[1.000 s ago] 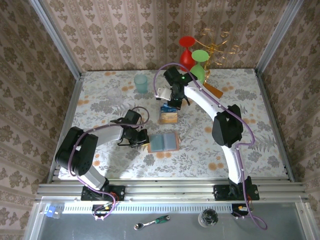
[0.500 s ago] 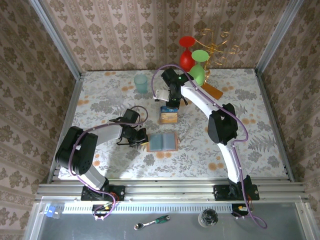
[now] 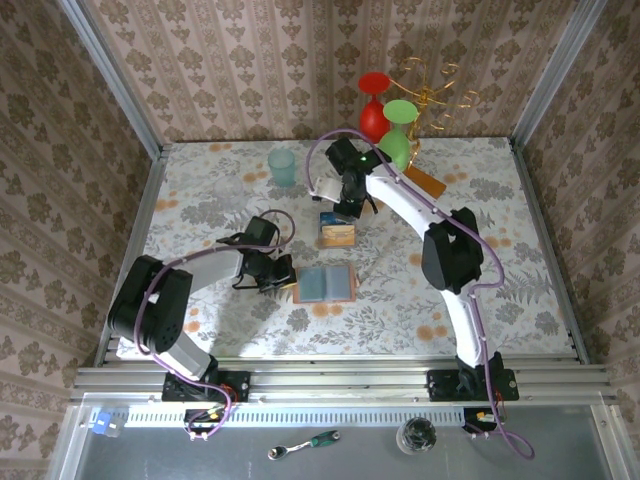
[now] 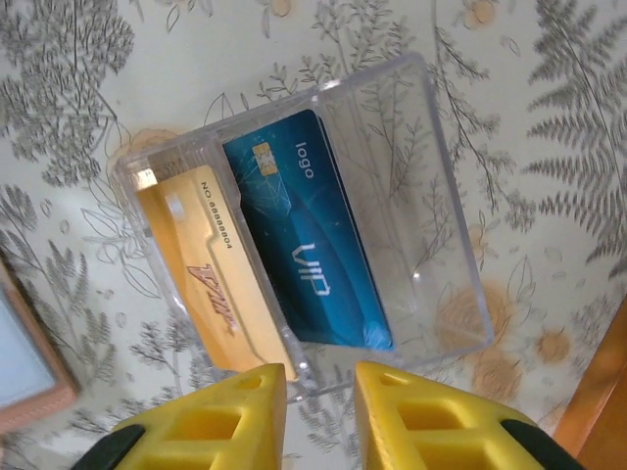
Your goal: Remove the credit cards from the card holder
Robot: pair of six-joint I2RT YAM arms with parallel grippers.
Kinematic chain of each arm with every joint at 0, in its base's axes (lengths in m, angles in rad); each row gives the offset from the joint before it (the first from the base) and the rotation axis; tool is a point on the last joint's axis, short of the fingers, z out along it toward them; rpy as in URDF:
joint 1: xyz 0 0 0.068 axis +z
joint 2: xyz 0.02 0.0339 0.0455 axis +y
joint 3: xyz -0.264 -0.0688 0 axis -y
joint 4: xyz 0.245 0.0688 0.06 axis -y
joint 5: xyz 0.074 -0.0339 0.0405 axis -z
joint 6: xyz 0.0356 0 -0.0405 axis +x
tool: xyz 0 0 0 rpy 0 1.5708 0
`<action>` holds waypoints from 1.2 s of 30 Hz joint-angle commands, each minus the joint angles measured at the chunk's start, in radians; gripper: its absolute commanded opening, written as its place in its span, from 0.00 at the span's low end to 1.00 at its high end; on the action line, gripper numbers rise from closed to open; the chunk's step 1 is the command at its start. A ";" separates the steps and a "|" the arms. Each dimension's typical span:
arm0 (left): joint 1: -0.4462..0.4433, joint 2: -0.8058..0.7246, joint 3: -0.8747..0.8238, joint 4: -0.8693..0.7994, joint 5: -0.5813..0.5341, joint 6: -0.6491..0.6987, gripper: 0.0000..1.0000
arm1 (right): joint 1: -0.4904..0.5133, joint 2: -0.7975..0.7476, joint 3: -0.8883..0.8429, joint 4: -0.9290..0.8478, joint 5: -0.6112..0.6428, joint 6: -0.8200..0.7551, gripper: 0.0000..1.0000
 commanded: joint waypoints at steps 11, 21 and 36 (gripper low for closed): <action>-0.004 -0.070 -0.051 0.038 -0.017 -0.022 0.00 | 0.071 -0.383 -0.534 0.446 -0.161 0.838 0.27; -0.061 -0.069 -0.068 0.046 -0.033 -0.050 0.00 | 0.076 -0.458 -0.744 0.597 -0.323 1.228 0.24; -0.066 -0.031 -0.087 0.041 -0.079 -0.041 0.00 | 0.088 -0.386 -0.745 0.528 -0.414 1.298 0.23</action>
